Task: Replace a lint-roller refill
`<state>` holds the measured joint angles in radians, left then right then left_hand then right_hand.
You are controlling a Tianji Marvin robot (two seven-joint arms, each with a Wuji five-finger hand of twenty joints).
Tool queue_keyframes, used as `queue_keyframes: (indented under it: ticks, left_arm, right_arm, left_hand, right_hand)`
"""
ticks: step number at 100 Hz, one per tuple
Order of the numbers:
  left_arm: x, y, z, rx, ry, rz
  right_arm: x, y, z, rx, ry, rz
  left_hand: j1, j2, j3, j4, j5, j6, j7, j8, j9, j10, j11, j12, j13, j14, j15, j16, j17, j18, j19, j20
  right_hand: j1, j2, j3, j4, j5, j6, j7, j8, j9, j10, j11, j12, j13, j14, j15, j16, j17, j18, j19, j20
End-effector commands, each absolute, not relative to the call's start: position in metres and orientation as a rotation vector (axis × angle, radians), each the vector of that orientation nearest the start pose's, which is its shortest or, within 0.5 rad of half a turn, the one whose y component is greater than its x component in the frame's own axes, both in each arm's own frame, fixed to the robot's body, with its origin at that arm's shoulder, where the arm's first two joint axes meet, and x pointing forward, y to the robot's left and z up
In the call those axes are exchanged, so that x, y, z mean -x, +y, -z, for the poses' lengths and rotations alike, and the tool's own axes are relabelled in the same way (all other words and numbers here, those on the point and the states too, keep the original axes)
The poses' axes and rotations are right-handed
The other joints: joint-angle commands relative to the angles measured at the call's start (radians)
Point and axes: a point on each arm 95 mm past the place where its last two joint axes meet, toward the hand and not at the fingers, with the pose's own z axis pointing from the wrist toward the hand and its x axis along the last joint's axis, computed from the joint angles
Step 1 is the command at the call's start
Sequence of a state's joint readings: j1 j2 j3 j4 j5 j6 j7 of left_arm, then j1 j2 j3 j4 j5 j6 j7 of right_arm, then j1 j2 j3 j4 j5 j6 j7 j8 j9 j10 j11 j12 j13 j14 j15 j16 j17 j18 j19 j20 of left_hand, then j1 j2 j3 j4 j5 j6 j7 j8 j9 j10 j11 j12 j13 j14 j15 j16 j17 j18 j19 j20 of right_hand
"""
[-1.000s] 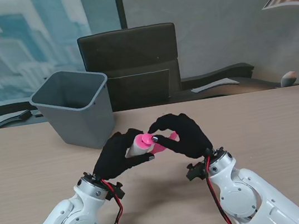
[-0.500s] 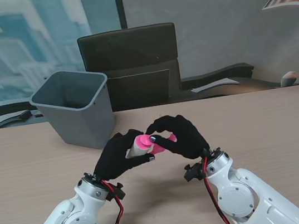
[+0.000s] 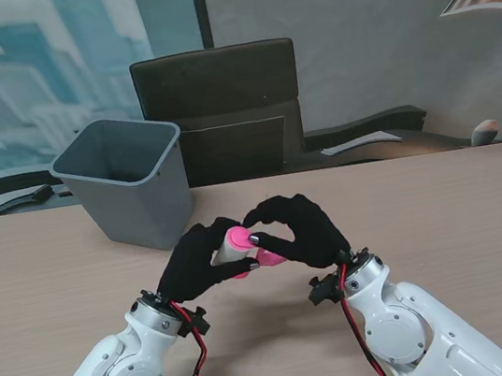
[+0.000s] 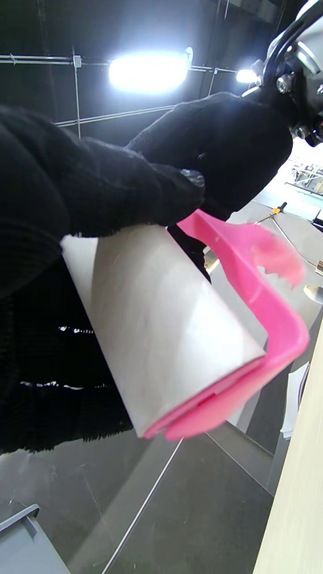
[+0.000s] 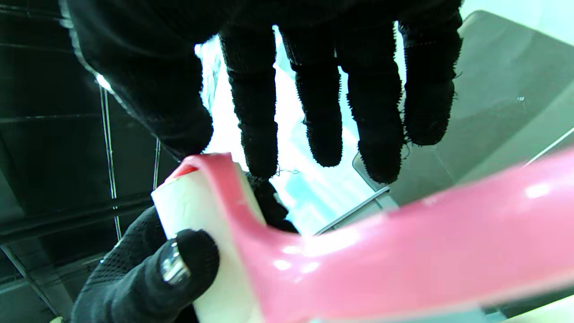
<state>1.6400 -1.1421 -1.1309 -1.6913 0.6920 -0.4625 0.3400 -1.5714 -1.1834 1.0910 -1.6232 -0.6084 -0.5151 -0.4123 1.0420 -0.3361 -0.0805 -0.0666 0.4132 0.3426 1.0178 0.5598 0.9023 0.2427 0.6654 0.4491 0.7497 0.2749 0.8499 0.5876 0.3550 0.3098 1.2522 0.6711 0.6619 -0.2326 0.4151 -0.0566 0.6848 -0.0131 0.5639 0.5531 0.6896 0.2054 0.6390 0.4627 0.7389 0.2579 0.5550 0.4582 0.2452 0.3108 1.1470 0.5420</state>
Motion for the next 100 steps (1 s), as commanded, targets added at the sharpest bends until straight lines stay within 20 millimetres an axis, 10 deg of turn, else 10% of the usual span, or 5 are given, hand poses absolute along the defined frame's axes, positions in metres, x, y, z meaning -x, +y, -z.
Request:
queue_keyframes:
  ticks: [1,32,60,77,100]
  left_arm:
    - [-0.344,-0.076,0.281,1.084,1.180,2.387]
    - [-0.340,-0.079,0.274,1.101,1.133,2.391]
    - [-0.337,-0.084,0.268,1.117,1.097,2.390]
    - [-0.334,-0.089,0.265,1.184,1.053,2.423]
    - [-0.327,-0.099,0.265,1.331,0.993,2.490]
  right_arm:
    - [-0.360,0.076,0.275,1.274,-1.173,2.898]
    - [-0.357,0.045,0.279,1.278,-1.474,2.837]
    - [-0.351,0.052,0.287,1.223,-1.599,2.704]
    - [-0.357,0.062,0.294,1.167,-1.630,2.799]
    - [-0.373,0.075,0.302,1.063,-1.579,3.080]
  left_hand:
    - [0.154,0.131,0.158,0.029,0.062,-0.196,0.115,0.022,0.049,-0.057,0.031,0.022,0.049,-0.024,0.025,0.018,0.002,-0.031,0.034,-0.011]
    - [0.158,0.127,0.162,0.030,0.068,-0.185,0.112,0.020,0.052,-0.047,0.032,0.022,0.049,-0.015,0.028,0.019,0.001,-0.023,0.034,-0.010]
    - [0.162,0.124,0.167,0.030,0.073,-0.173,0.109,0.018,0.053,-0.036,0.034,0.022,0.046,-0.003,0.034,0.021,-0.002,-0.012,0.039,-0.009]
    - [0.162,0.124,0.168,0.030,0.071,-0.174,0.109,0.018,0.051,-0.037,0.034,0.022,0.045,-0.005,0.034,0.020,-0.002,-0.012,0.040,-0.009]
    - [0.158,0.126,0.168,0.029,0.067,-0.180,0.112,0.020,0.050,-0.046,0.036,0.022,0.047,-0.012,0.035,0.019,0.001,-0.020,0.041,-0.011]
  right_hand:
    - [-0.030,0.031,-0.023,0.016,0.016,-0.001,-0.047,0.022,-0.015,-0.012,-0.006,0.005,-0.004,-0.160,-0.004,-0.003,-0.005,-0.005,-0.020,0.003]
    - [-0.138,-0.297,0.197,0.042,-0.091,-0.004,-0.206,0.101,-0.149,-0.005,-0.071,-0.006,-0.107,-0.152,-0.108,-0.038,-0.079,0.025,-0.133,-0.016]
    - [-0.153,-0.439,0.338,0.041,-0.142,0.037,-0.241,0.079,-0.184,0.020,-0.133,-0.046,-0.128,-0.119,-0.219,-0.093,-0.096,0.073,-0.205,-0.023]
    - [-0.040,-0.575,0.619,0.051,-0.202,0.013,-0.193,0.139,-0.296,0.015,-0.013,0.037,-0.109,-0.174,-0.129,-0.039,-0.040,0.042,-0.162,0.007]
    - [0.040,-0.573,0.693,0.051,-0.180,0.078,-0.025,0.339,-0.277,0.030,0.224,0.191,-0.039,-0.227,0.152,0.066,0.057,-0.030,0.021,0.029]
